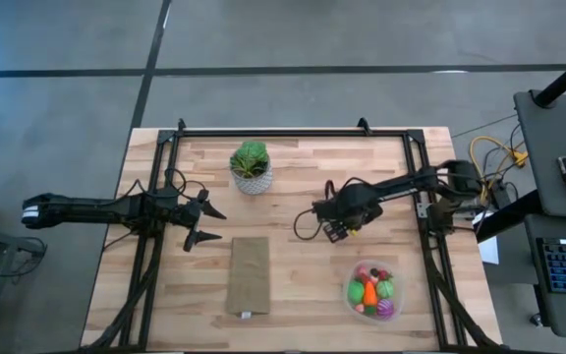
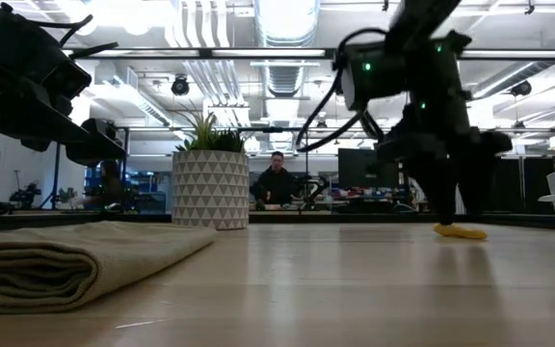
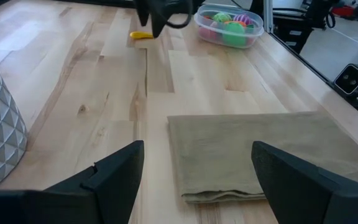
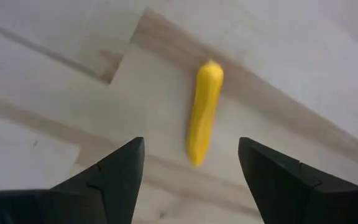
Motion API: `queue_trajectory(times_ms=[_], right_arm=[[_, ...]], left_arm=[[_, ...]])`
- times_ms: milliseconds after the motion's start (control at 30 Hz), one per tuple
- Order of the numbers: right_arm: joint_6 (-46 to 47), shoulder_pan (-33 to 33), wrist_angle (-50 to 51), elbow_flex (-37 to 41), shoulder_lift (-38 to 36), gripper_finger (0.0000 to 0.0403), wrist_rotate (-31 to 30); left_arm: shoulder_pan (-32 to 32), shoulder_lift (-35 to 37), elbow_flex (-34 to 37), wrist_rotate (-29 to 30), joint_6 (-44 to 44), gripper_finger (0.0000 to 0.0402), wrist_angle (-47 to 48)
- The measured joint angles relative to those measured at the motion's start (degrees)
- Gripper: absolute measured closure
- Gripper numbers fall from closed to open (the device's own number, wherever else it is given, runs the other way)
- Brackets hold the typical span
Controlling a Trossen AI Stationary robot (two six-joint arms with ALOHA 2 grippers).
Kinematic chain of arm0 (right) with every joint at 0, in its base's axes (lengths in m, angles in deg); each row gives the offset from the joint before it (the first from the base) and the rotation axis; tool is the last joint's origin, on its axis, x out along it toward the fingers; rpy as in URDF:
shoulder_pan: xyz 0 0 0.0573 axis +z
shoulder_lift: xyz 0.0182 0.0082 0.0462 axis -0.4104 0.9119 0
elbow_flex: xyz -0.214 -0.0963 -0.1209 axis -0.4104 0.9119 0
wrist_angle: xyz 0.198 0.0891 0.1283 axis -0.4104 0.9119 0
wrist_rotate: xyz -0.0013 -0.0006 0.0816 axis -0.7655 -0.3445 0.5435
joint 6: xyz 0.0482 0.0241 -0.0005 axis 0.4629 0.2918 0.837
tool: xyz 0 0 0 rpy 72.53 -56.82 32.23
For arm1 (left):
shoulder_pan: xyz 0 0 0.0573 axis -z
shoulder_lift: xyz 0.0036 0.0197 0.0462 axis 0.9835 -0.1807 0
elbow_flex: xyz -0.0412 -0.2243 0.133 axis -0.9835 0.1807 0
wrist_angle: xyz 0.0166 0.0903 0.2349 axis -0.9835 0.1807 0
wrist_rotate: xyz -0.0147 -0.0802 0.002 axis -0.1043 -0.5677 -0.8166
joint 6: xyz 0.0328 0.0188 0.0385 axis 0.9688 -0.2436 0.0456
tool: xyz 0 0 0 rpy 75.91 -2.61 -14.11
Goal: Pick and placing Produce into tupperware
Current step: Put the baby corn into the transparent container
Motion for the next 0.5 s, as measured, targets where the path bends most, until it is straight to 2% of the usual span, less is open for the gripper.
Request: queue_trajectory(times_ms=[233, 500], right_arm=[[-1.7, -2.4, -3.3, 3.9, 0.0, 0.0165, -0.4], [-3.8, -2.5, -5.8, 4.9, -0.1, 0.0222, -0.2]], left_arm=[[0.0, 0.0, 0.0, 0.0, 0.0, 0.0118, 0.0], [0.0, 0.0, 0.0, 0.0, 0.0, 0.0118, 0.0]])
